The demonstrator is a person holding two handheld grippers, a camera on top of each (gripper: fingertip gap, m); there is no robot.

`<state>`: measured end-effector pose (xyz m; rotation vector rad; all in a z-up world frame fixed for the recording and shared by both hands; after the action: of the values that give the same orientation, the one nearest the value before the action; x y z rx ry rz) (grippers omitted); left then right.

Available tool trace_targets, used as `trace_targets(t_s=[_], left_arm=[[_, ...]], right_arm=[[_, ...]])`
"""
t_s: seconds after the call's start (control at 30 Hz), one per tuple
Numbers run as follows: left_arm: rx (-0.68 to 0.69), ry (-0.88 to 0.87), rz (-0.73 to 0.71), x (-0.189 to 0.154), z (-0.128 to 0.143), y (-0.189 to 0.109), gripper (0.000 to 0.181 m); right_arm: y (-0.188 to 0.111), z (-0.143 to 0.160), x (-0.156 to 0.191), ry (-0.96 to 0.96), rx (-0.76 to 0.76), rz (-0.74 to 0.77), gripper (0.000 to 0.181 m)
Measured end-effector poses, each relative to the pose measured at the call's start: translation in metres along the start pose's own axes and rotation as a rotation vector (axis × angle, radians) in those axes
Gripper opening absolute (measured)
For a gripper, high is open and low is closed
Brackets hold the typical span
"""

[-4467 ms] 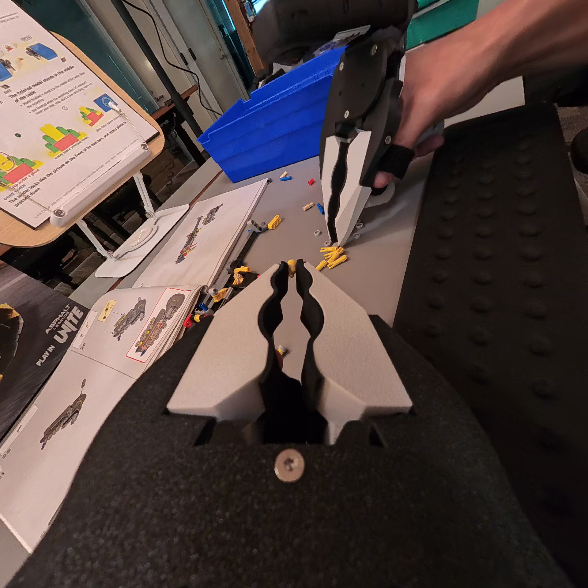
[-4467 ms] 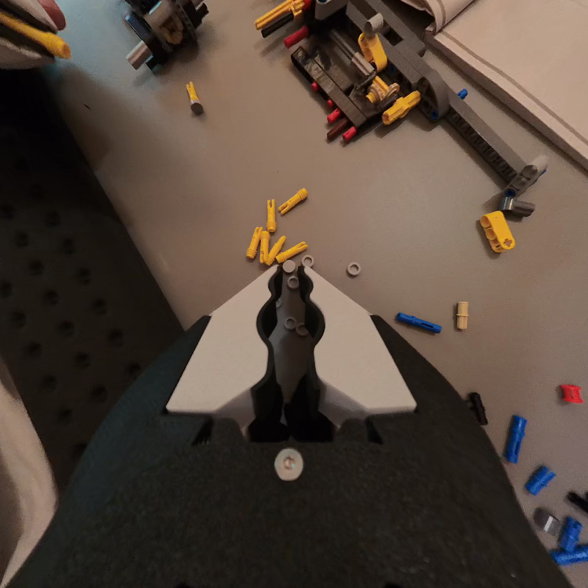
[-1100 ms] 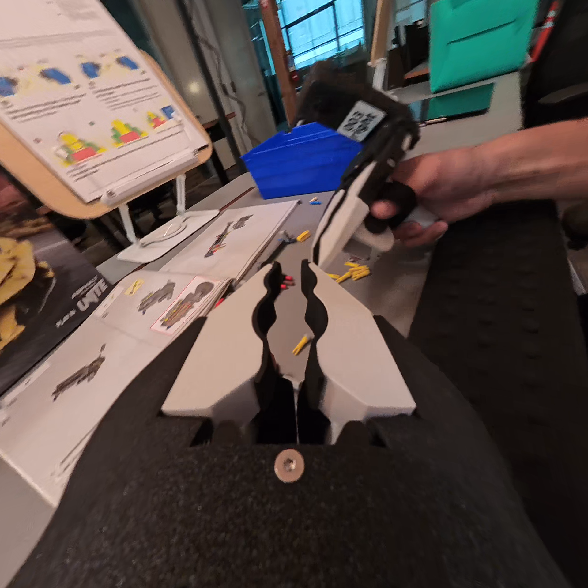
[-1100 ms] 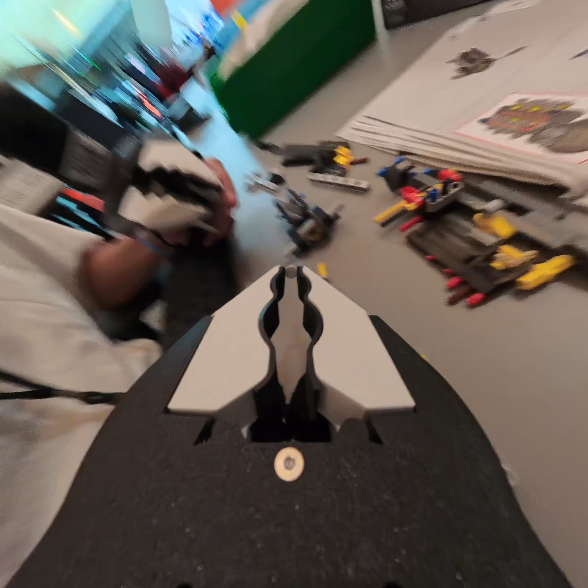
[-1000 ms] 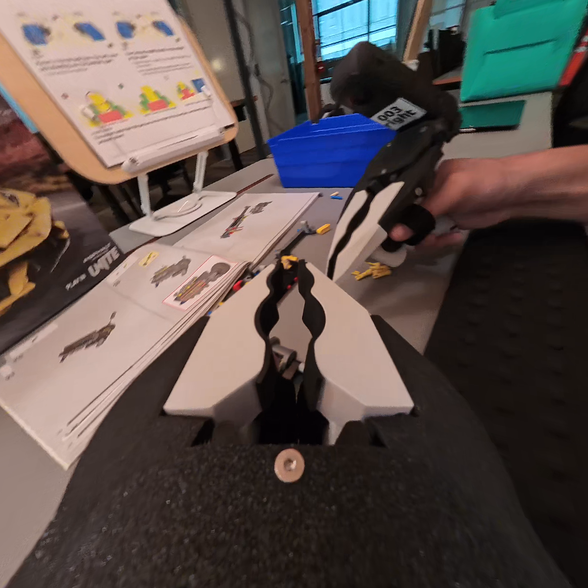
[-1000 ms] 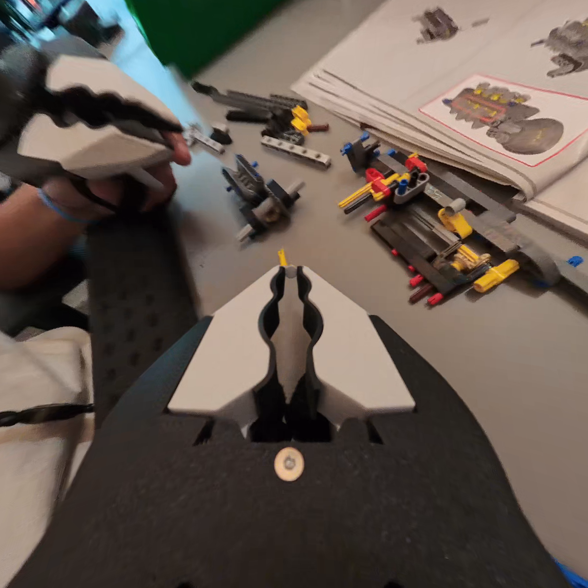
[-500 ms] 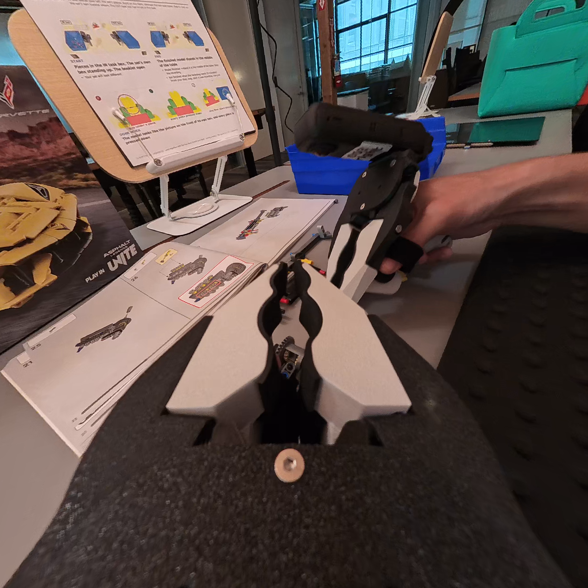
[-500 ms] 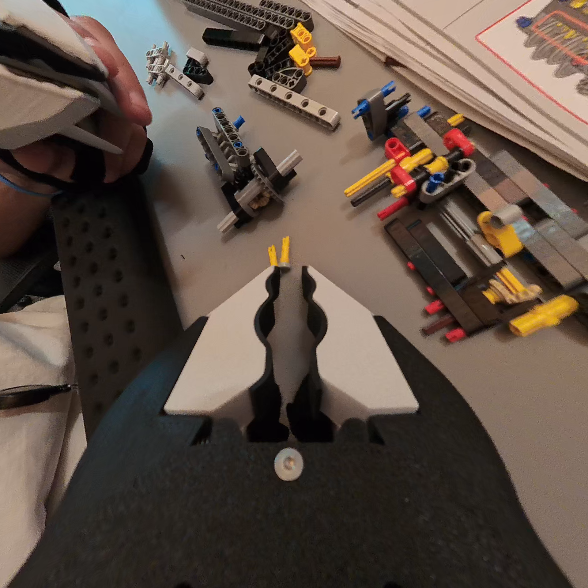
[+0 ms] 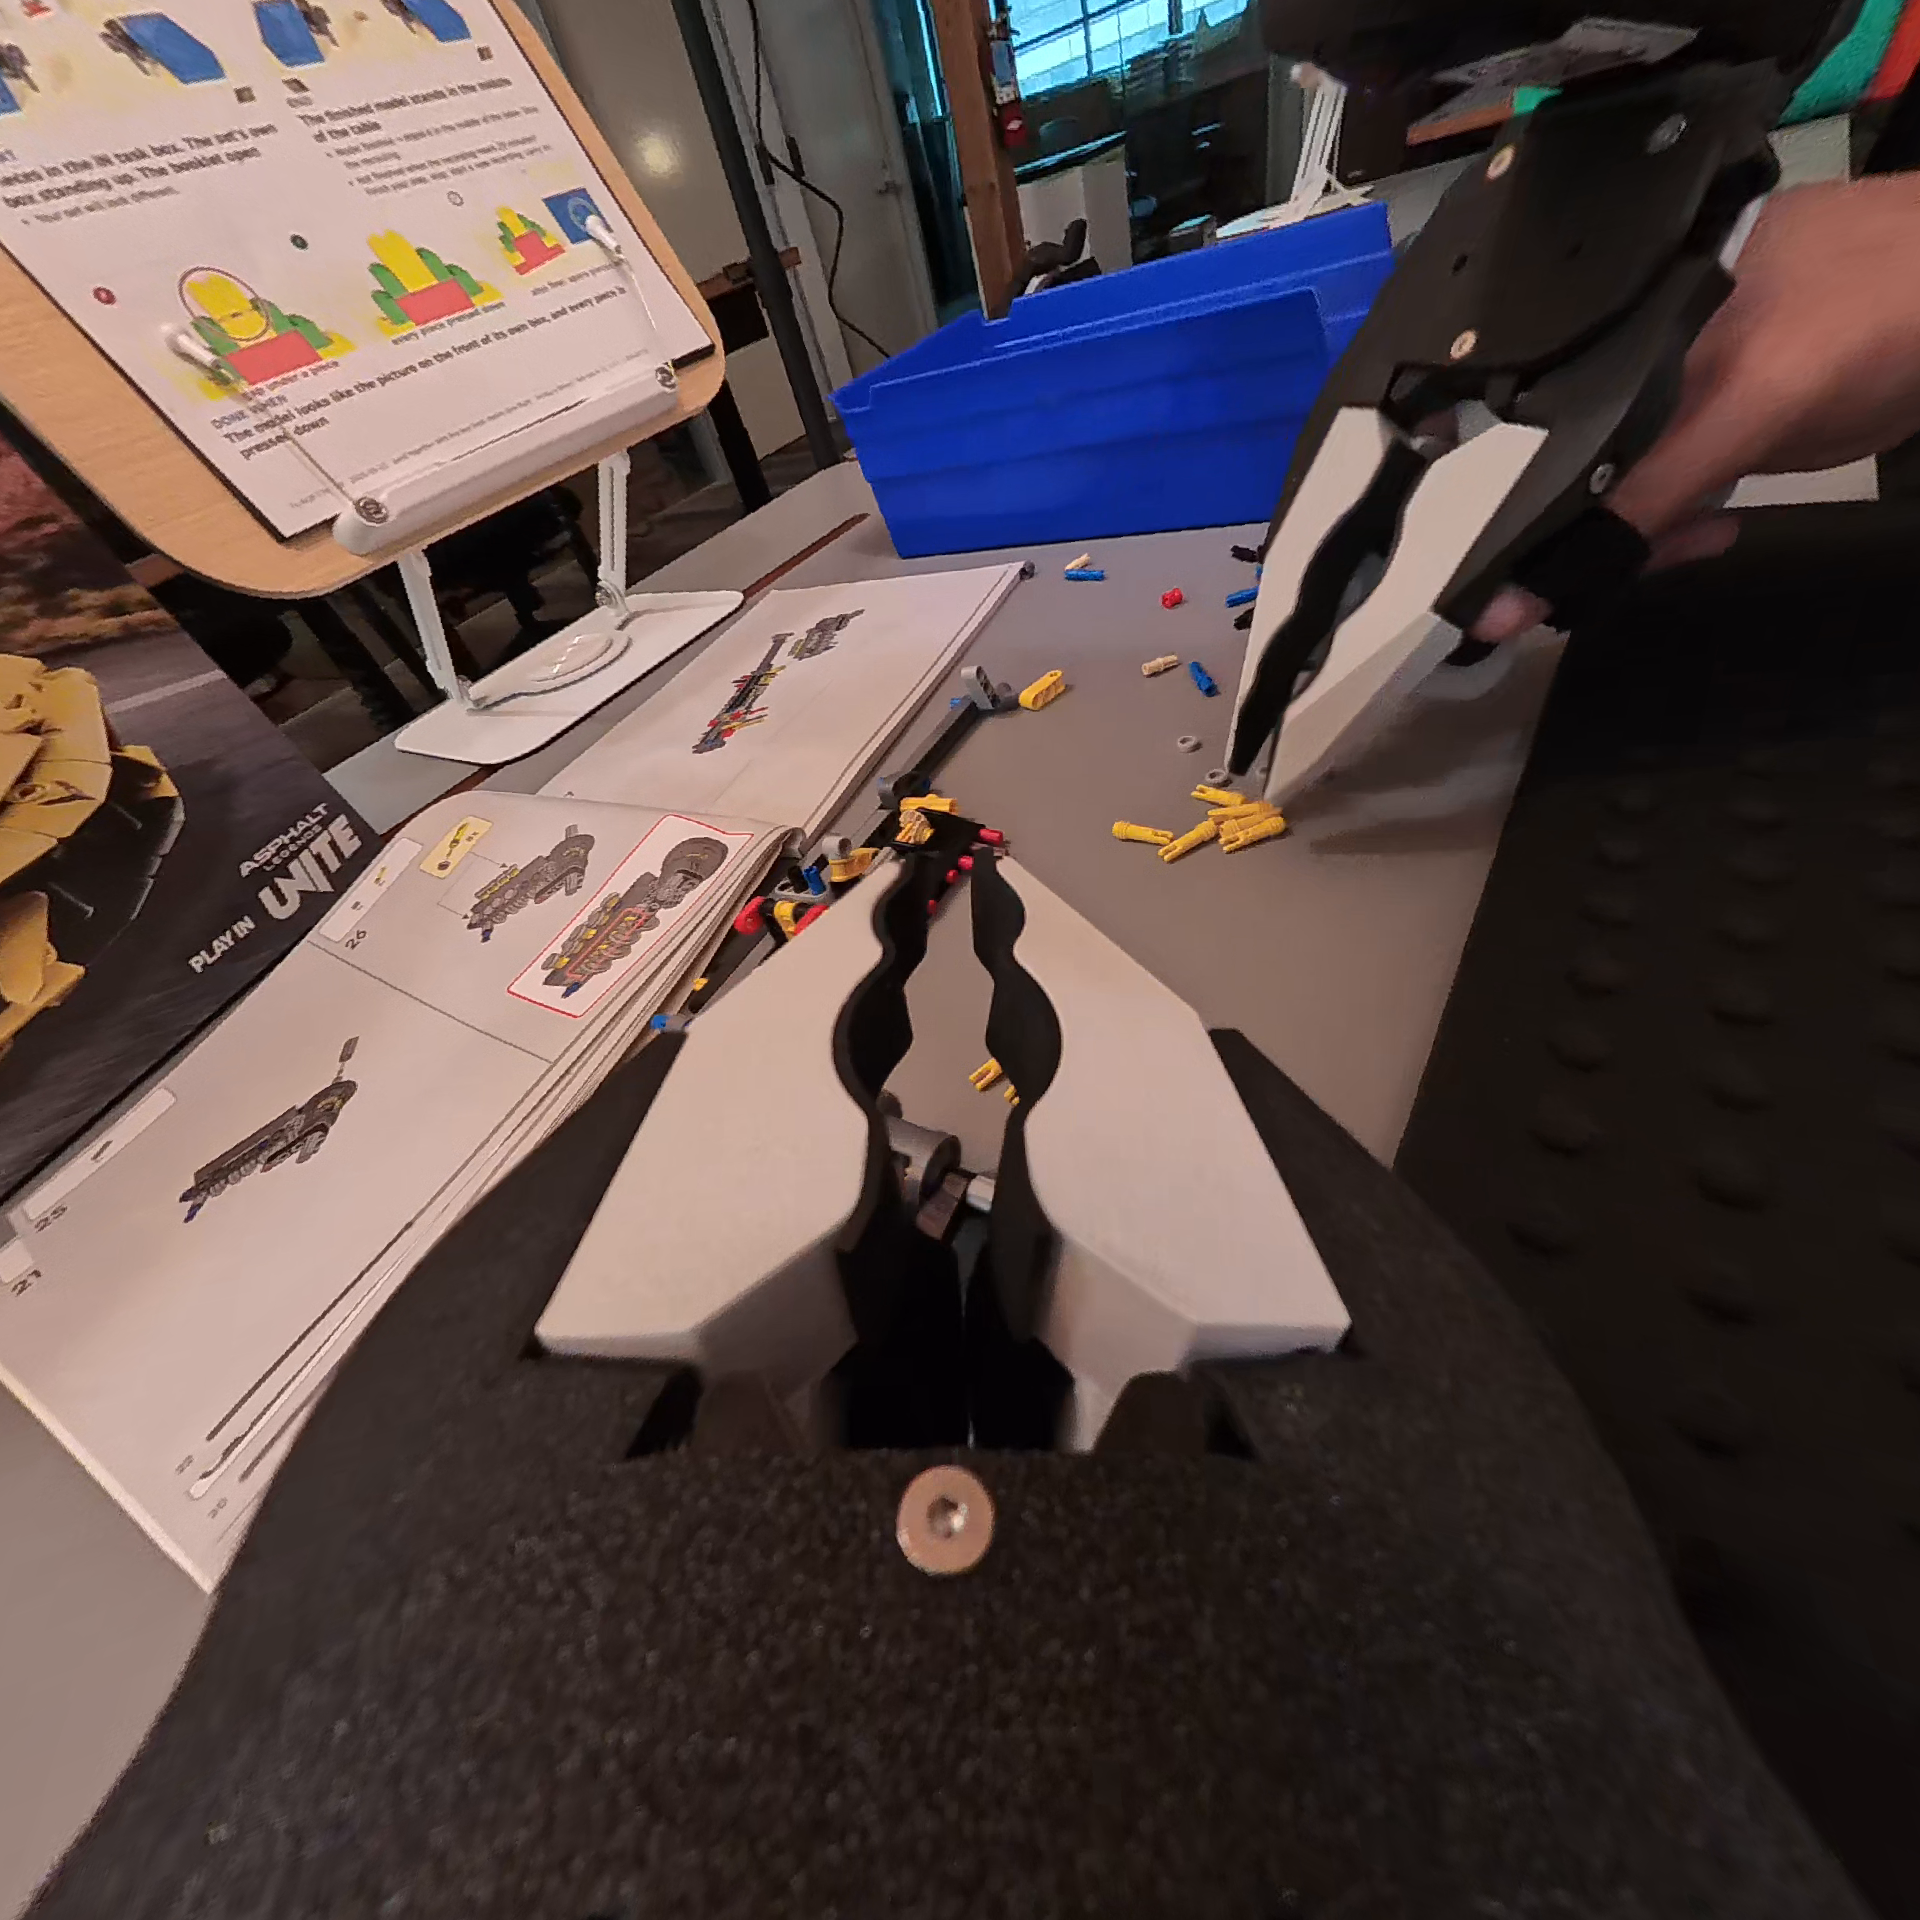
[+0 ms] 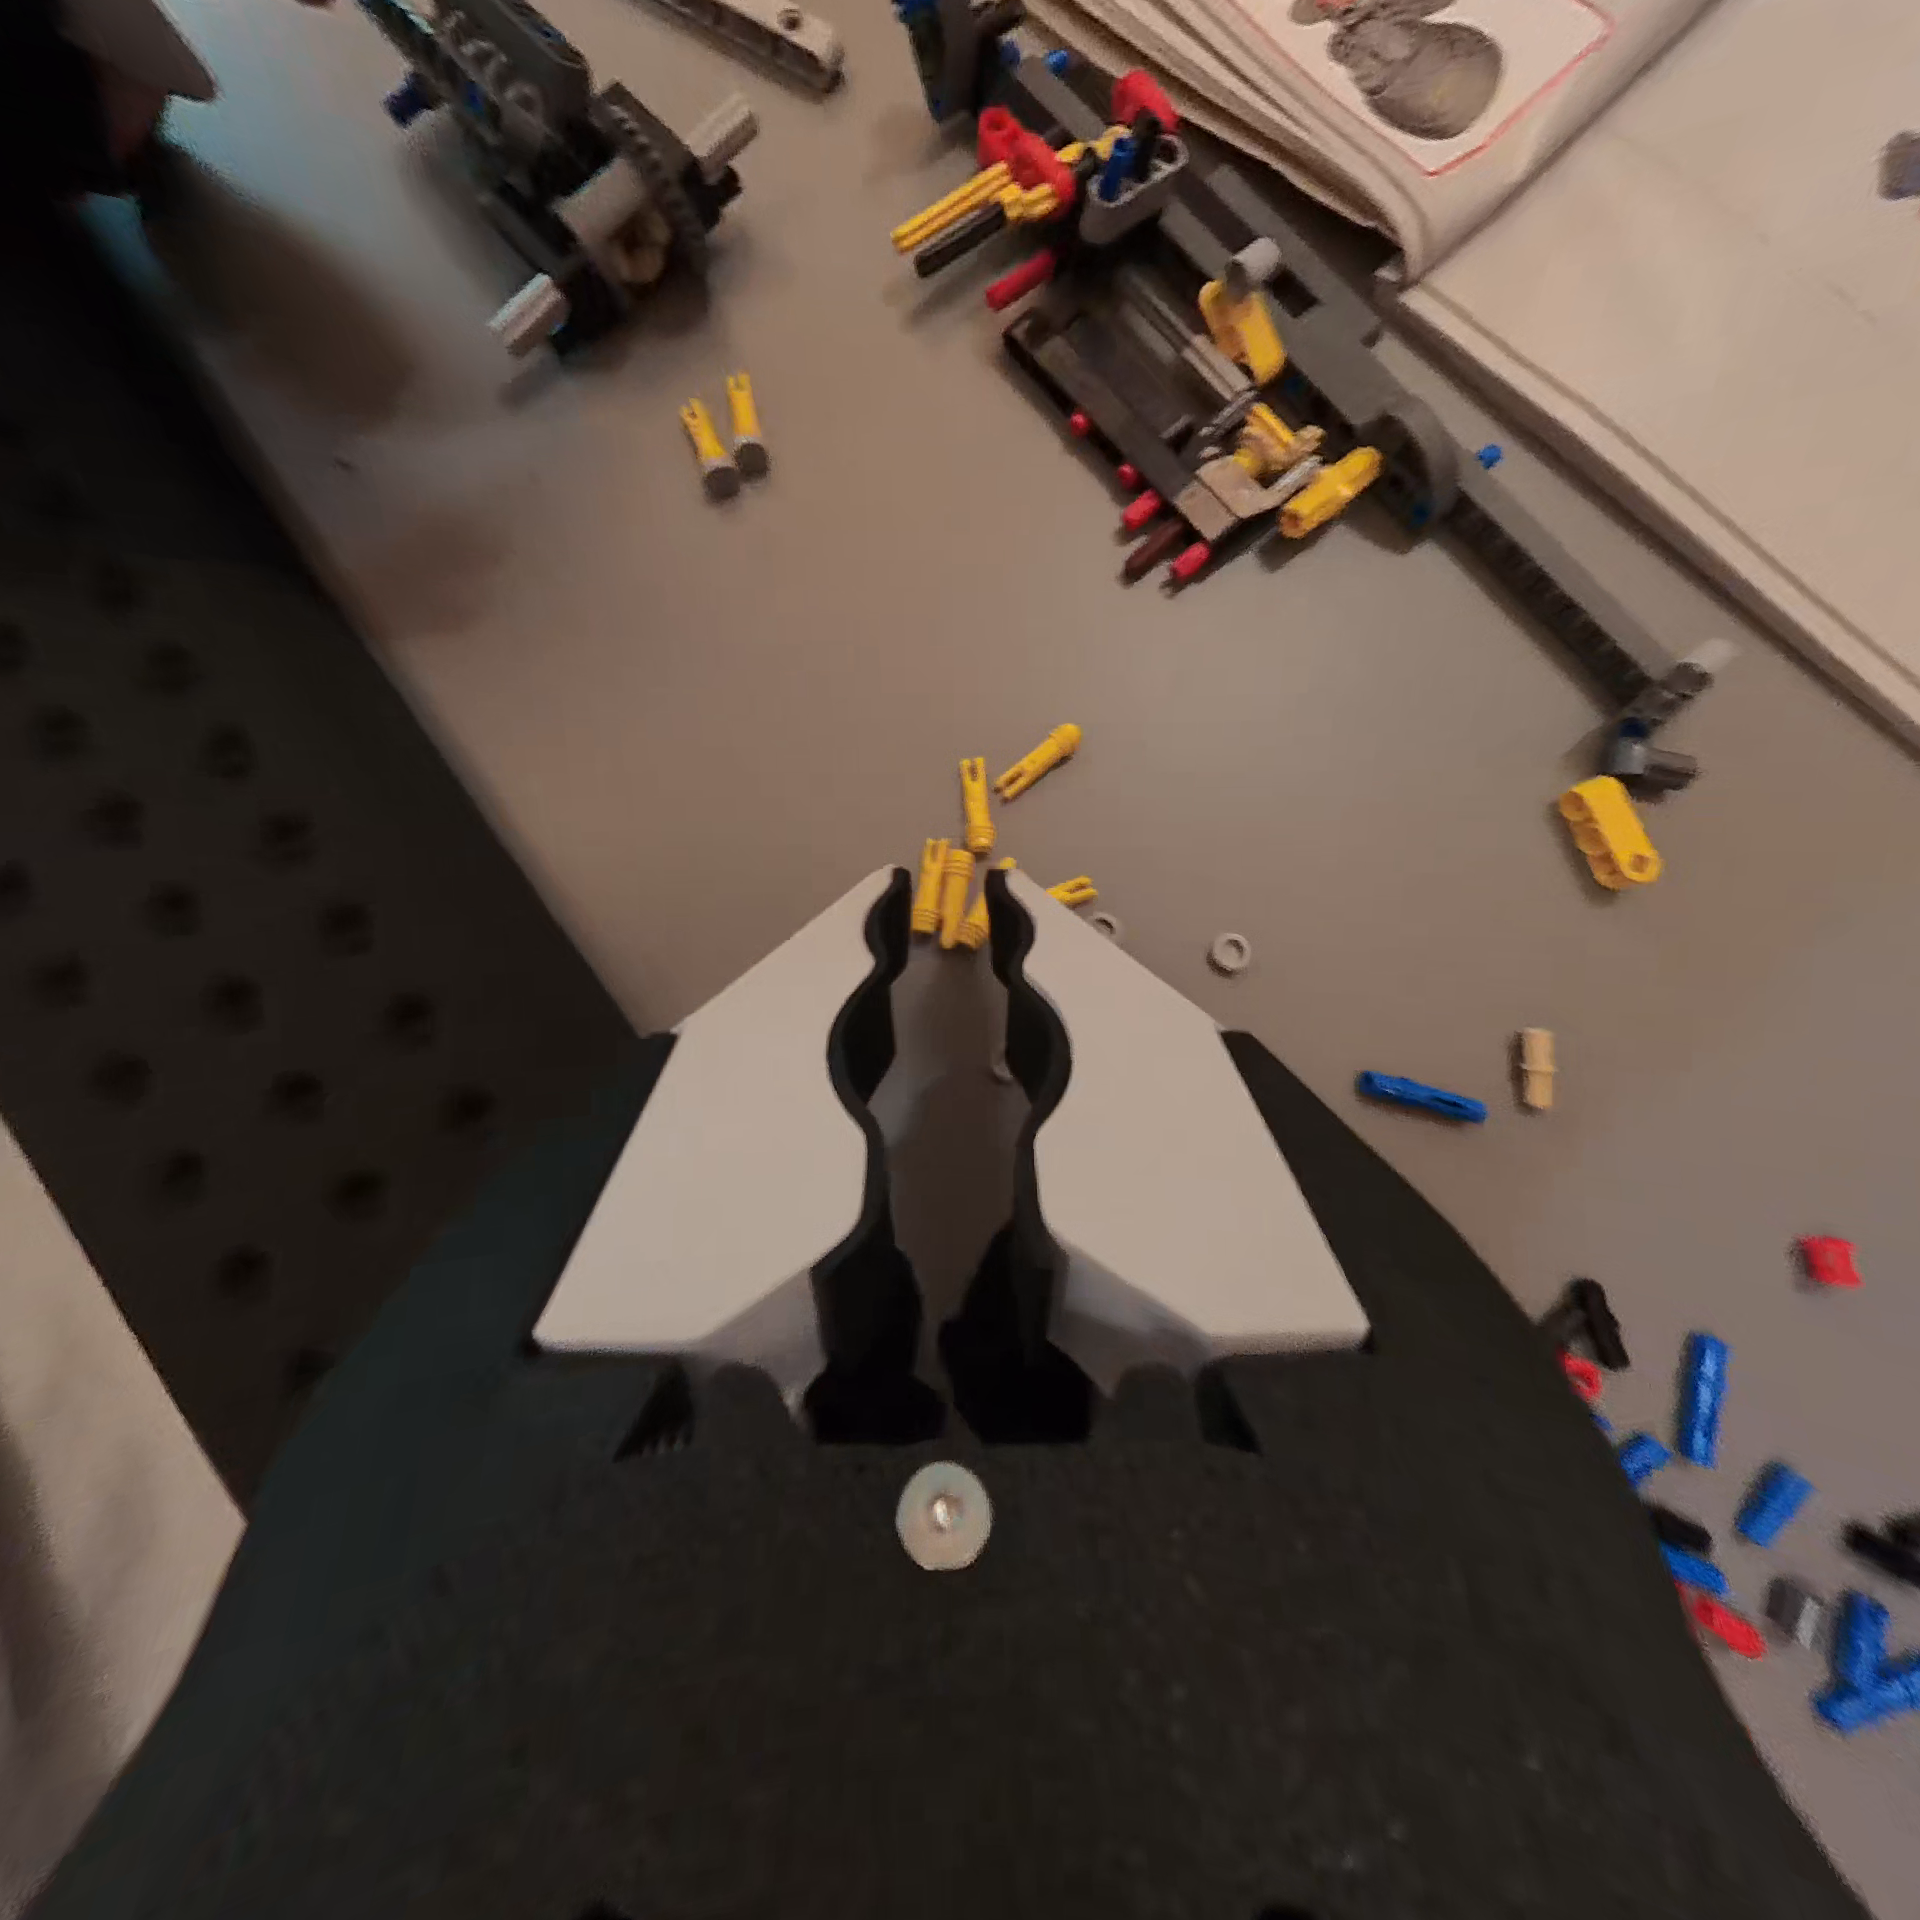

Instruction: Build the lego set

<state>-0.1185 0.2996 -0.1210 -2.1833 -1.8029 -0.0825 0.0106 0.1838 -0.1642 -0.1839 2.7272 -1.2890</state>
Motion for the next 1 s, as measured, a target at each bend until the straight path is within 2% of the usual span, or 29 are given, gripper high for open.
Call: trace_targets(t_s=[0.1,0.23,0.43,0.5,0.73,1.0], left_arm=[[-0.001,0.008,0.001,-0.001,0.0,0.0,0.006],[0.003,0.003,0.002,-0.001,0.001,0.0,0.006],[0.006,-0.009,0.0,0.0,0.001,-0.001,0.005],[0.005,-0.012,-0.003,0.001,0.001,-0.001,0.005],[0.032,0.001,0.002,-0.001,0.004,0.002,0.005],[0.041,-0.058,0.024,-0.003,0.002,0.005,0.004]], right_arm=[[0.002,0.007,-0.003,0.017,0.039,0.004,0.013],[0.003,0.006,-0.007,0.032,0.018,0.0,0.012],[-0.009,0.018,-0.041,0.081,0.037,0.071,0.013],[-0.012,0.021,-0.038,0.1,0.027,0.01,0.018],[-0.003,0.014,-0.03,0.06,-0.017,-0.001,0.016],[0.011,0.016,-0.031,0.019,0.01,-0.032,0.015]])
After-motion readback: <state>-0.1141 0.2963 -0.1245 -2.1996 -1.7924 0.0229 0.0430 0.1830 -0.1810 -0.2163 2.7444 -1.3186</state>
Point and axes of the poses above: each gripper's, where its closed fingertips meet, y out along the fingers, z out of its underside, x = y × z across the jaws, the point moved 4 cm from there along -y, back along the fingers, and after that the axes turned 4 degrees about z, right-handed, at the moved point
